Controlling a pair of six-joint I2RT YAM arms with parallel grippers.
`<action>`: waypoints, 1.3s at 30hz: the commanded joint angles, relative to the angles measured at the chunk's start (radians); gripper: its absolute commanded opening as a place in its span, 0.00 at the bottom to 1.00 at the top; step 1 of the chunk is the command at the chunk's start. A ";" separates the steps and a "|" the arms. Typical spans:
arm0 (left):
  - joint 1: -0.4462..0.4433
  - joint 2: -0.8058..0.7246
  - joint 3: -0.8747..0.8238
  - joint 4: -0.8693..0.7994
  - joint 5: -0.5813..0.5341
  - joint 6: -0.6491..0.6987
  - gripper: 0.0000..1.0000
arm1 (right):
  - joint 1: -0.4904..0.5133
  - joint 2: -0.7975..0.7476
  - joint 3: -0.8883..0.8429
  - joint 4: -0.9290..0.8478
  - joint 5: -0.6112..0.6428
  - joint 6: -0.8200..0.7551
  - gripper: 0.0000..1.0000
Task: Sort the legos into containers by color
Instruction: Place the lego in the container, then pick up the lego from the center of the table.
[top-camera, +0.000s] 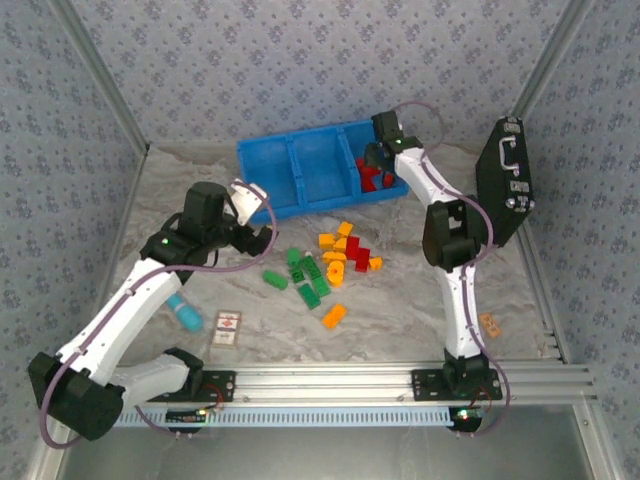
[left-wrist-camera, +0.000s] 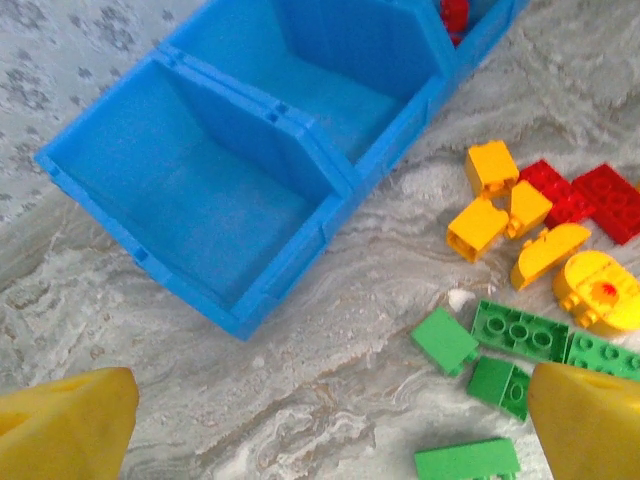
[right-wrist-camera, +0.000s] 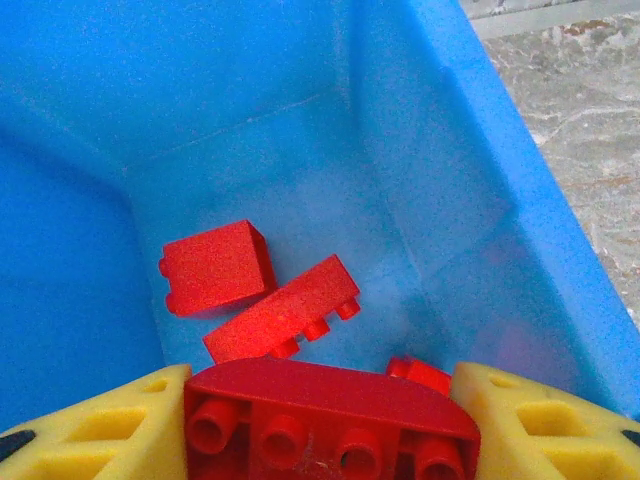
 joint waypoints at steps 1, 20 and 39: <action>0.007 0.008 0.048 -0.046 0.003 0.041 1.00 | 0.012 0.004 0.049 -0.048 0.013 -0.005 0.62; -0.020 -0.204 0.019 -0.004 0.123 -0.020 1.00 | 0.038 -0.439 -0.443 0.069 -0.049 -0.007 0.77; -0.028 -0.466 -0.067 -0.097 0.139 -0.150 1.00 | 0.276 -1.118 -1.307 0.017 -0.097 0.383 0.67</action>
